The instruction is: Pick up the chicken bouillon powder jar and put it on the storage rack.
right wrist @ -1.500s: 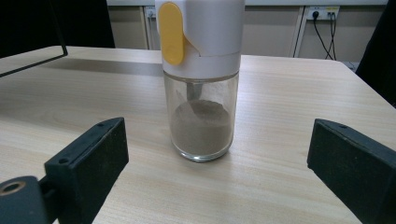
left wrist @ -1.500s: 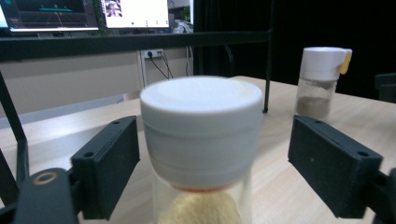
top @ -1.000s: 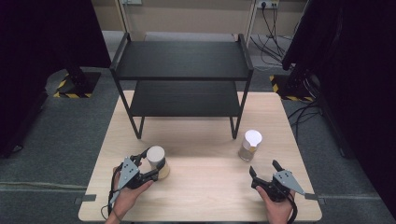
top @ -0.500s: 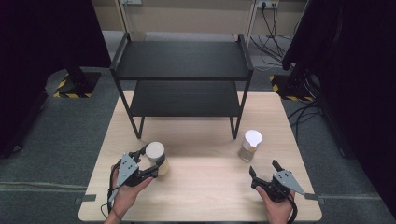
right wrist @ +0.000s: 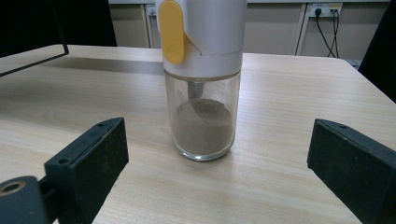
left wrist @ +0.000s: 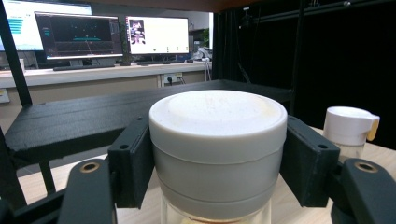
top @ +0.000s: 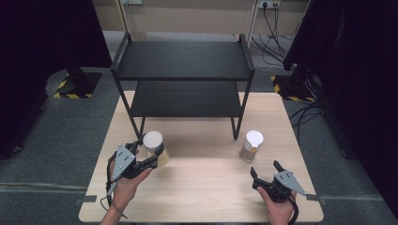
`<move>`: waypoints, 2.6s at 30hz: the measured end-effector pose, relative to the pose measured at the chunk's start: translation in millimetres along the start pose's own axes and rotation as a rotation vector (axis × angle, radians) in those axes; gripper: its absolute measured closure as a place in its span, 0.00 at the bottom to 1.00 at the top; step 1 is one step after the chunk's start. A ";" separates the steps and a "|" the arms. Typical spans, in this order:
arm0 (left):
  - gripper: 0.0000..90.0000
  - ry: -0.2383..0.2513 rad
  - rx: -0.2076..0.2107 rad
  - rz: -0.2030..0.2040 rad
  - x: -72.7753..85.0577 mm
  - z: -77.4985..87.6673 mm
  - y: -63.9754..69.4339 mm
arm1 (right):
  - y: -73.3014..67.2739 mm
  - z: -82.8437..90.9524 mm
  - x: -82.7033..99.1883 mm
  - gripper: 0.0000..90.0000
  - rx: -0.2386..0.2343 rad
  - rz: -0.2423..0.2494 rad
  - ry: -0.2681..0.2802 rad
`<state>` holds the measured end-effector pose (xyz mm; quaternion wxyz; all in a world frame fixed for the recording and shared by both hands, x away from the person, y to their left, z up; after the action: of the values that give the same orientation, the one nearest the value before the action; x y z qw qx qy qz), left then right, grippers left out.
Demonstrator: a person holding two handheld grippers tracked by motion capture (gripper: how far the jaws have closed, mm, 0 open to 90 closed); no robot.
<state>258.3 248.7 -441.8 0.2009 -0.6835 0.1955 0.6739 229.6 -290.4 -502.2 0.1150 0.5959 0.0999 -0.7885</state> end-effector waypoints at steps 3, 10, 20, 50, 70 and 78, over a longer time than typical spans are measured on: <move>0.38 0.003 -0.001 0.000 -2.9 -1.0 0.2 | 0.1 0.0 0.0 0.06 0.000 -0.001 0.000; 0.38 0.016 -0.018 0.000 -12.9 -3.6 1.6 | -0.1 0.0 0.0 0.06 0.001 0.000 0.000; 0.38 0.047 -0.044 -0.008 -35.4 -7.0 -0.5 | 0.0 -0.3 -0.3 0.06 0.000 -0.002 -0.002; 0.38 0.118 -0.108 -0.030 -87.3 -21.6 1.4 | -0.2 -0.9 -0.5 0.06 0.002 -0.004 -0.002; 0.38 0.171 -0.153 -0.038 -127.3 -31.4 1.2 | -0.1 -1.4 -0.5 0.06 0.003 -0.006 -0.001; 0.38 0.184 -0.170 -0.043 -141.8 -37.5 0.3 | -0.4 -1.8 -0.6 0.06 0.004 -0.007 -0.001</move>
<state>287.7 227.8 -299.6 0.1381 -0.7612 0.1407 0.6178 231.3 -289.5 -502.1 0.1111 0.5953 0.1004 -0.7894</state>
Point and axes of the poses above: each handheld gripper's, and its own axes: z roughly backward along the jaws, x roughly out of its underside, y roughly to its right, the point moved 5 cm from there along -z, roughly forward along the jaws, and after that the axes turned 2 degrees about -y, right-handed, at the moved point
